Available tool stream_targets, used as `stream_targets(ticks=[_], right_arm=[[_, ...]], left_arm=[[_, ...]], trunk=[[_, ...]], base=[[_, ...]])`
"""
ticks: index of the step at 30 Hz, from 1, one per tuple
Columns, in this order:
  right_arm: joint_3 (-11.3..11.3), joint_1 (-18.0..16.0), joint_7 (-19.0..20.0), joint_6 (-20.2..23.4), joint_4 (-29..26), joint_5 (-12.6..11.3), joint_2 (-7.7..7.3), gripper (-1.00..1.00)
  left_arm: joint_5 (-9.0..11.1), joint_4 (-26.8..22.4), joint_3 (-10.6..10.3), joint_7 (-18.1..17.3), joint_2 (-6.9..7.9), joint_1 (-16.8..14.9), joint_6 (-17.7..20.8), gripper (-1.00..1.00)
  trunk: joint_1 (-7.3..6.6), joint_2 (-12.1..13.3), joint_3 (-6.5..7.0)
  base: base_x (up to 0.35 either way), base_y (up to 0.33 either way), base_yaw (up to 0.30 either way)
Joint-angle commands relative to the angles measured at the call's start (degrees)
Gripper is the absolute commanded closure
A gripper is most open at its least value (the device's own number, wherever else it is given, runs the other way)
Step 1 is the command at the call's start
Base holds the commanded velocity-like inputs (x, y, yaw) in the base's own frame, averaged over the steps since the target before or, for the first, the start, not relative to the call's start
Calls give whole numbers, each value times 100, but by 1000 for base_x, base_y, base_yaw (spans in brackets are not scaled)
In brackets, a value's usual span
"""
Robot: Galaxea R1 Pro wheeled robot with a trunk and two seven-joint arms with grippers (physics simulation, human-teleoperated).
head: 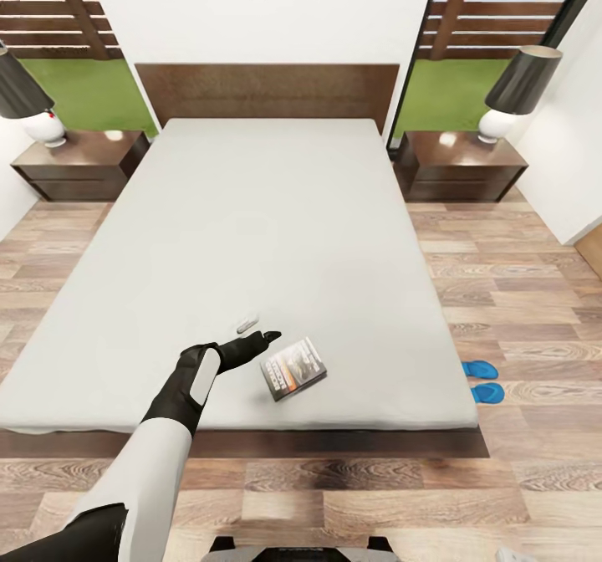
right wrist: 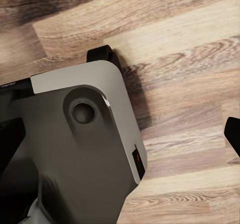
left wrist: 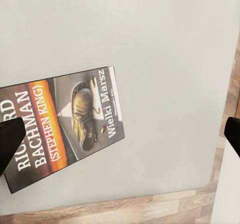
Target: In the bedroom, move the book from the bed onto either nightstand, and place the two sandals side by side next to the bed.
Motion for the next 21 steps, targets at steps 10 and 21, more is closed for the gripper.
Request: stream_targets(ticks=[10, 21], right_arm=[[48, -8, 44, -23, 24, -50, 2, -100], [48, -8, 44, -23, 24, -50, 2, -100]], left_arm=[[11, -4, 35, -21, -8, -4, 46, -100], [11, -4, 35, -43, -8, -4, 46, -100]], trunk=[[1, -6, -46], [1, -6, -47]], base=[[0, 0, 0], [21, 0, 0]])
